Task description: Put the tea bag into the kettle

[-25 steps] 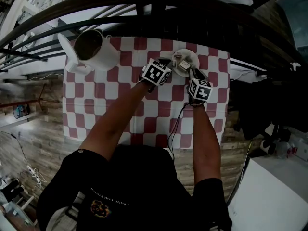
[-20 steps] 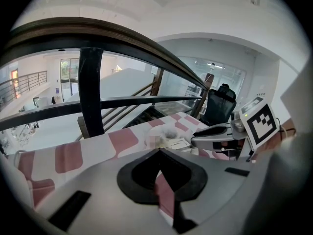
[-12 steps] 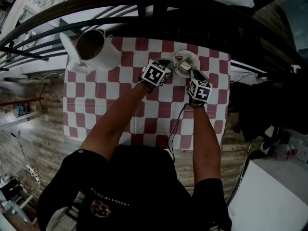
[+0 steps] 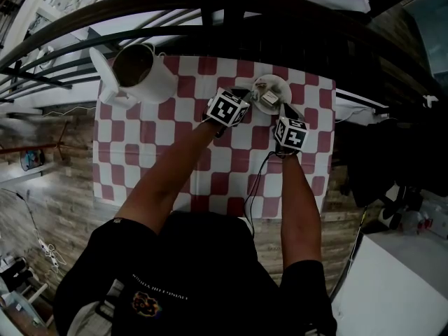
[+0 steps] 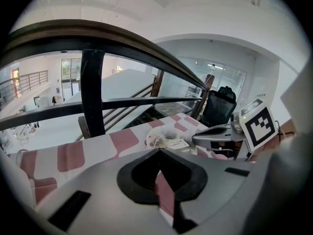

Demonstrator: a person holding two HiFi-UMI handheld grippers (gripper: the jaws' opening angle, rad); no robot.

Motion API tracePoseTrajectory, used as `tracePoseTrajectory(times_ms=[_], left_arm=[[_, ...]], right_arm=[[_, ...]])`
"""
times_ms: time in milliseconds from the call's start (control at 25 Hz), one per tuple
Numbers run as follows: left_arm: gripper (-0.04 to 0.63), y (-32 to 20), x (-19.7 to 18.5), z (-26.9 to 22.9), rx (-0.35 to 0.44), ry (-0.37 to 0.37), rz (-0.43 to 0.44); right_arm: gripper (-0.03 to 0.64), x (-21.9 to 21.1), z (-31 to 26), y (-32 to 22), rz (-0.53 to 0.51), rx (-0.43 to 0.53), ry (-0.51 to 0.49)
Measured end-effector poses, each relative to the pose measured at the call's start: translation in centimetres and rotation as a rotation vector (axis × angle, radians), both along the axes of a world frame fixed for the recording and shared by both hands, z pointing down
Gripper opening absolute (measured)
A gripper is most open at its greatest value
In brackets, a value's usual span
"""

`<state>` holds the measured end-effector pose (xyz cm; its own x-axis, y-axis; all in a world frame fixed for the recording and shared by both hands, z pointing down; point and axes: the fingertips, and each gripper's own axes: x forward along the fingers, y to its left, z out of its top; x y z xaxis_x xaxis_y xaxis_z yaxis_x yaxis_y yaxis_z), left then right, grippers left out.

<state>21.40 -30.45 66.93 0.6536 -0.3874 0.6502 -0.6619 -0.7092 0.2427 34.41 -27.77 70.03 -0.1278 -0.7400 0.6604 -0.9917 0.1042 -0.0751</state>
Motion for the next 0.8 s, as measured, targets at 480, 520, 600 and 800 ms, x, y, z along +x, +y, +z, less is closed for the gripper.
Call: tracePoseTrajectory(times_ms=[480,520,600,800], left_arm=[[-0.002,0.2,-1.7,-1.5,0.029,-0.007,-0.023],[-0.002,0.3,-1.8,-1.7,0.031,-0.005,-0.026],[-0.002,0.5,-2.1,-2.2,0.033,0.006,-0.035],[-0.002,1.1,-2.7,-3.9,0.05,0.042,-0.049]], right_arm=[[0.017,-0.4,-1.7,0.7,-0.007,0.032,-0.005],[0.017,-0.5,-1.9,0.9,-0.01,0.035,-0.005],[0.017,-0.7,-2.4,1.2,-0.017,0.044,-0.005],[0.017,-1.0,-3.5,2.4,-0.025,0.064,-0.012]])
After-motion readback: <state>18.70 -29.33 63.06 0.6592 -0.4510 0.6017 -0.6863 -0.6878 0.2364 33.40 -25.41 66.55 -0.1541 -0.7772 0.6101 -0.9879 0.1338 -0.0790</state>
